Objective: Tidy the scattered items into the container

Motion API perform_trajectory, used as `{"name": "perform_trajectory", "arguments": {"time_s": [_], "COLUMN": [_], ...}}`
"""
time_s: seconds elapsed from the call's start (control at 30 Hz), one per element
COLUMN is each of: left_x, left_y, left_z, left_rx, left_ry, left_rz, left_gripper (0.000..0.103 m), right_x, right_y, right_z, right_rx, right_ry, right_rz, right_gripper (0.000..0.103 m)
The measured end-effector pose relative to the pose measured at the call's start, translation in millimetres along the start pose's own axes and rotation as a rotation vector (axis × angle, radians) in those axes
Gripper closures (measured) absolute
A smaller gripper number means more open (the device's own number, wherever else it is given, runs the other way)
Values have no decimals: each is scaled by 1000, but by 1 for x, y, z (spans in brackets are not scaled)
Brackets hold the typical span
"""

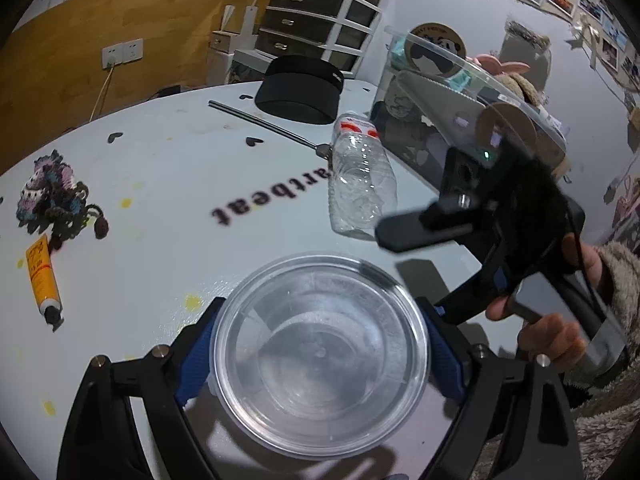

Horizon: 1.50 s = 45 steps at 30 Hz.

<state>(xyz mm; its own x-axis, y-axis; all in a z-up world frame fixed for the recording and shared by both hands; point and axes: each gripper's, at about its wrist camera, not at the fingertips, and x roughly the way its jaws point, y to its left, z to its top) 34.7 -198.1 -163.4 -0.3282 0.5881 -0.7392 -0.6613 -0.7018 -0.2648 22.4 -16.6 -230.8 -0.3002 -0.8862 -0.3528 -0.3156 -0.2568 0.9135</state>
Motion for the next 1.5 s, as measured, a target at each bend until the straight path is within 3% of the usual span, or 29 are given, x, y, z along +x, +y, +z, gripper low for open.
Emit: {"name": "perform_trajectory", "arguments": {"time_s": [0.3,0.53,0.6,0.63,0.7,1.03,1.5], "left_x": [-1,-7,-10,-12,-17,-46,-44], "left_y": [7,-3,-7,-8,-8,-44,-164], "left_z": [5,13,17,19,24,73,187], "left_rx": [-43,-5,14,18,5,99,354], "left_ry": [-3,-12,-16,-17,-33,-117,-289], "left_rz": [-56,-77,-77,-78,-98,-192,-383], "left_gripper": [14,14,14,14,14,14,14], "right_x": [13,15,13,11,6,-54,-222], "right_y": [3,-6,-1,5,17,86,149], "right_z": [1,1,0,0,-1,-13,-26], "right_rx": [-67,12,20,16,2,-118,-205], "right_ry": [83,93,84,77,64,-73,-409], "right_rz": [-113,-2,1,8,-17,-98,-90], "right_gripper": [0,0,6,13,14,14,14]}}
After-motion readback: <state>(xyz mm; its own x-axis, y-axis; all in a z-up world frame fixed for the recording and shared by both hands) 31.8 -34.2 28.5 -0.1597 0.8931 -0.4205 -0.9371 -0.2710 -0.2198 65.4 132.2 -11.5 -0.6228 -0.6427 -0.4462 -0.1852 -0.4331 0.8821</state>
